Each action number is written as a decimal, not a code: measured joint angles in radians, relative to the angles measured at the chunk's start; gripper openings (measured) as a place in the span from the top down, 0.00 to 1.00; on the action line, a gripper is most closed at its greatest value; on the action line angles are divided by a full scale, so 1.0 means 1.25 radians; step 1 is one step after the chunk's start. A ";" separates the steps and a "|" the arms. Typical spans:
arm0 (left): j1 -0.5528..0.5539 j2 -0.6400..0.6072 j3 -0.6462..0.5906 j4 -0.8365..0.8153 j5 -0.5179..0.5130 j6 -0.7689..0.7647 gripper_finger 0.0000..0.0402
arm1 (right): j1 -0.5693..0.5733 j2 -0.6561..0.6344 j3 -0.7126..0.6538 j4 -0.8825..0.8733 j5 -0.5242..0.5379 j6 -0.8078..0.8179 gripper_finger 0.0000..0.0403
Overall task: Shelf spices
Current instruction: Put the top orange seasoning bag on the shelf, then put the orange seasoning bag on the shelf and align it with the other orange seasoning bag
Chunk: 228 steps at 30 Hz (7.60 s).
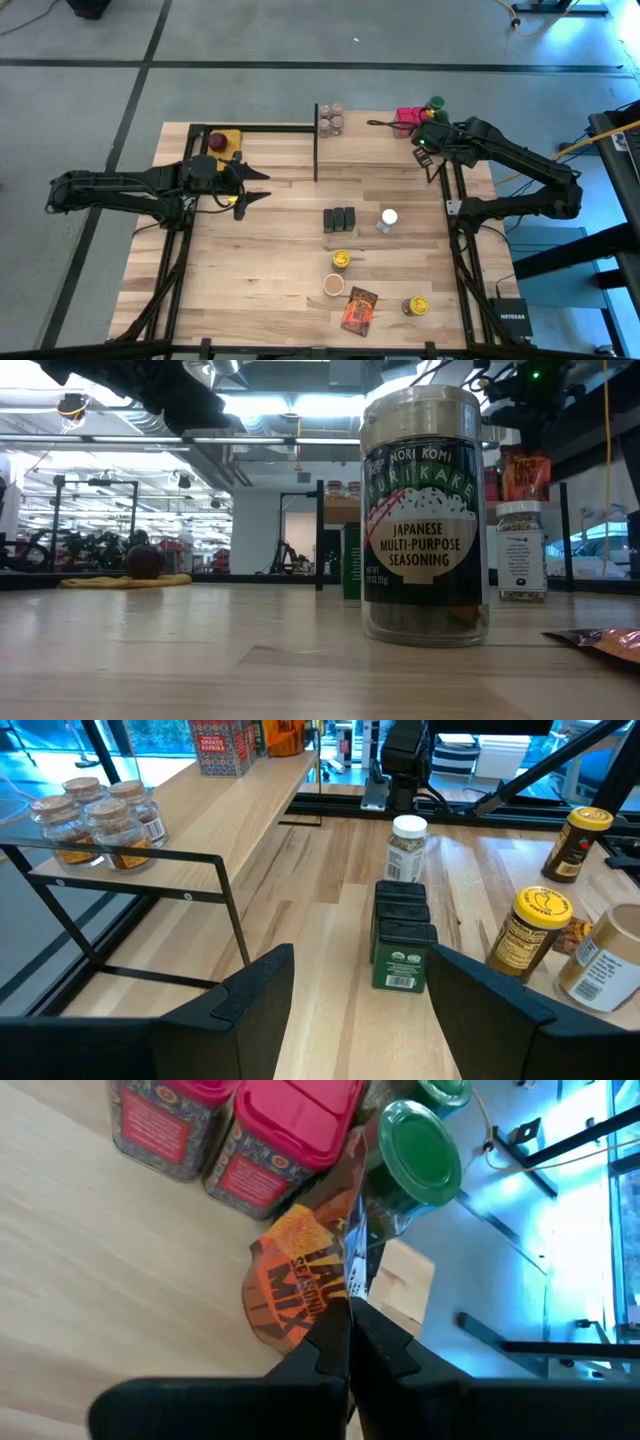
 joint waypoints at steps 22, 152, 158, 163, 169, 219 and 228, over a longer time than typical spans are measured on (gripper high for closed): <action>0.000 0.000 0.000 -0.011 0.000 -0.003 0.45 | 0.001 0.000 0.113 -0.009 -0.082 -0.019 0.61; -0.022 0.089 0.000 0.161 0.022 -0.112 0.45 | 0.971 0.786 0.694 -0.129 -0.039 -0.054 0.97; -0.023 0.215 0.000 0.323 0.150 -0.192 0.45 | 0.945 0.789 0.708 -0.119 0.154 -0.125 0.97; -0.022 0.310 0.020 0.447 0.164 -0.269 0.45 | 0.883 0.808 0.708 -0.105 0.204 -0.140 0.97; -0.042 0.399 0.071 0.441 0.211 -0.315 0.45 | 0.812 0.824 0.672 -0.058 0.224 -0.177 0.97; -0.134 0.394 0.153 0.366 0.215 -0.053 0.99 | 0.879 0.735 0.689 -0.091 0.137 0.054 0.60; -0.241 0.367 0.121 0.460 0.124 0.188 0.99 | 0.963 0.567 0.461 -0.062 0.307 0.318 0.60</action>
